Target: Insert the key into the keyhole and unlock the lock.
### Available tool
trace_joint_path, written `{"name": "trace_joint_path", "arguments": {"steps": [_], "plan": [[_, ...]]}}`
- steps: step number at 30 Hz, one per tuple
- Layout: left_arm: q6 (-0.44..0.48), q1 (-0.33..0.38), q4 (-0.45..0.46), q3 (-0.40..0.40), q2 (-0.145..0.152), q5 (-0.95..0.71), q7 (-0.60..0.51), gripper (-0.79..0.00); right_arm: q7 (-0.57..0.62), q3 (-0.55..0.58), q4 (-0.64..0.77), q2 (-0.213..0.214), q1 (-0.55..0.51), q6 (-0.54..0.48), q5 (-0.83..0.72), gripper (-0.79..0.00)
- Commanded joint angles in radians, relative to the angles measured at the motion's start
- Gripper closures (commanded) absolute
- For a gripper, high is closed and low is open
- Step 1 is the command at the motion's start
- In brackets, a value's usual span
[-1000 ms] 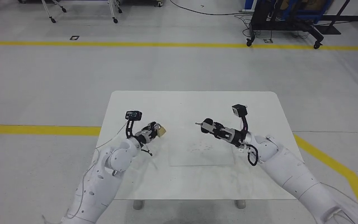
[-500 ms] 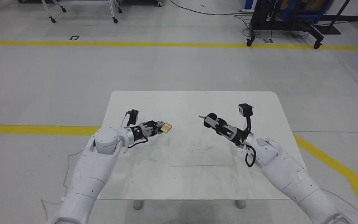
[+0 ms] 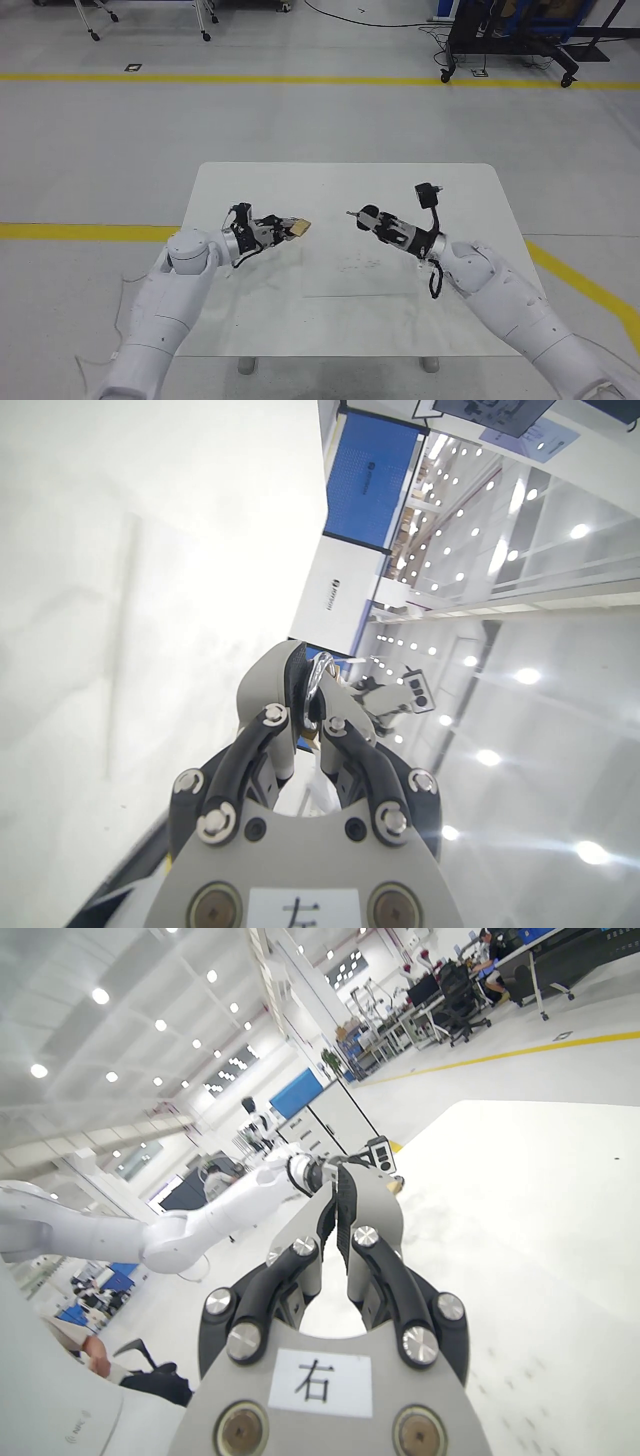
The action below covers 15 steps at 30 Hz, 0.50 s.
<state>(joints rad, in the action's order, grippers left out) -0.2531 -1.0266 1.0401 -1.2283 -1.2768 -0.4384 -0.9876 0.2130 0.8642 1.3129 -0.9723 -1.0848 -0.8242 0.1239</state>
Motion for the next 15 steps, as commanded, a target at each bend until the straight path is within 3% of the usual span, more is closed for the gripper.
{"name": "trace_joint_path", "arguments": {"steps": [1, 4, 9, 15], "plan": [[-0.087, 0.033, -0.068, 0.012, -0.006, -0.078, -0.073, 0.0, -0.013, 0.002, 0.019, -0.003, 0.002, 0.003, 0.073, 0.0], [-0.135, 0.083, -0.152, 0.041, -0.017, -0.125, -0.128, 0.0, -0.039, 0.011, 0.04, -0.007, 0.002, -0.011, 0.164, 0.0], [-0.116, 0.14, -0.252, 0.072, -0.032, -0.158, -0.137, 0.0, -0.065, 0.029, 0.089, -0.007, -0.014, 0.024, 0.325, 0.0], [-0.116, 0.14, -0.252, 0.072, -0.032, -0.158, -0.137, 0.0, -0.065, 0.029, 0.089, -0.007, -0.014, 0.024, 0.325, 0.0]]}}
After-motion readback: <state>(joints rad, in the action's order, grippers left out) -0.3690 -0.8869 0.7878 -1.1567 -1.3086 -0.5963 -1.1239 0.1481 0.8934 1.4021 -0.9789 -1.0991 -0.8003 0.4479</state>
